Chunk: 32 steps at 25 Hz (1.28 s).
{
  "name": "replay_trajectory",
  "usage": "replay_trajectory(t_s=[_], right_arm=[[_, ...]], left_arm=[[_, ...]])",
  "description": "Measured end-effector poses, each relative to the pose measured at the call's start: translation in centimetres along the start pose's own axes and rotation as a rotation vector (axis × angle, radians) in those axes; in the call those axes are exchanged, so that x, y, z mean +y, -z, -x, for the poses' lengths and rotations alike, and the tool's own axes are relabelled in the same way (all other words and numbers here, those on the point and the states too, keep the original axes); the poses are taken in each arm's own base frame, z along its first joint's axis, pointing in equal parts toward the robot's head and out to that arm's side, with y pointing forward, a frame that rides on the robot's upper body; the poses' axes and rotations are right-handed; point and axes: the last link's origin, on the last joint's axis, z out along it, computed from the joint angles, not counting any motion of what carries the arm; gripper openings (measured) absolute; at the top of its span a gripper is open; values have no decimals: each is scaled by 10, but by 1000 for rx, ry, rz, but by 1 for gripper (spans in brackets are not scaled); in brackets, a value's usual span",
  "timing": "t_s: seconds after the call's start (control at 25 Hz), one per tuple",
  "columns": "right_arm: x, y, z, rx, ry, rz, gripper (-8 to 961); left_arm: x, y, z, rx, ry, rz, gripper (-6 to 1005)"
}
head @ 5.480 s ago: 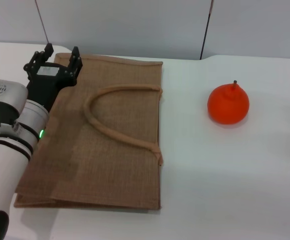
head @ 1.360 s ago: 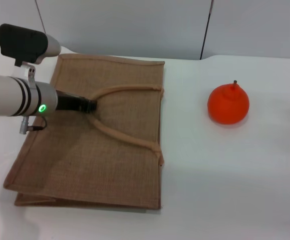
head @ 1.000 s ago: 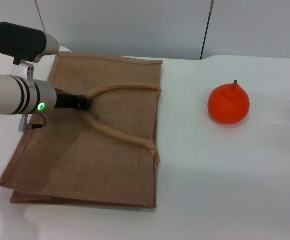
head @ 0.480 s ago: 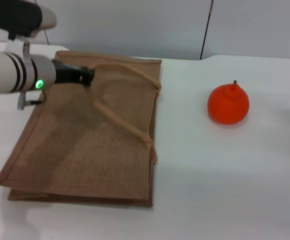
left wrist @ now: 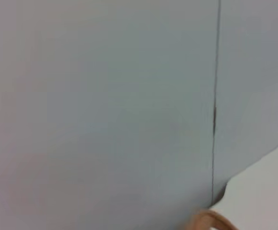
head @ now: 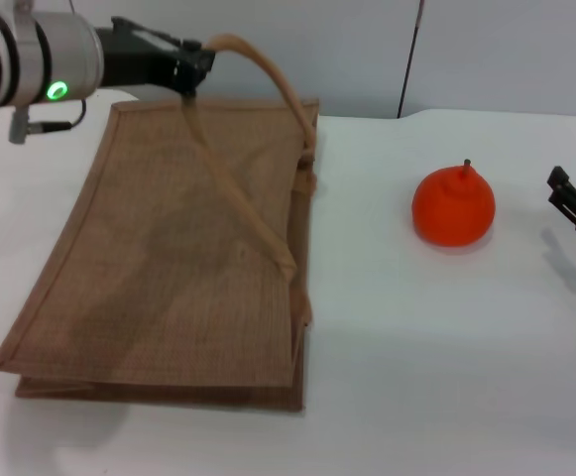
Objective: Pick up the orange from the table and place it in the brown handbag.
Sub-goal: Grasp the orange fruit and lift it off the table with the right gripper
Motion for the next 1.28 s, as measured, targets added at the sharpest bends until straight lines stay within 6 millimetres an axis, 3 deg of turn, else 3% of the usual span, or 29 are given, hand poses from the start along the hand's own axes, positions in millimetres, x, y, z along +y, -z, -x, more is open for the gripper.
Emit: replay_trajectory(t_s=[0.28, 0.72, 1.28], right_arm=[[4, -4, 8, 6, 3, 117, 863], [26, -10, 16, 15, 55, 303, 871], [36, -27, 13, 121, 83, 356, 869]], left_arm=[[1, 27, -19, 49, -51, -9, 129], [2, 64, -48, 122, -121, -21, 129], [10, 79, -64, 172, -168, -13, 129]])
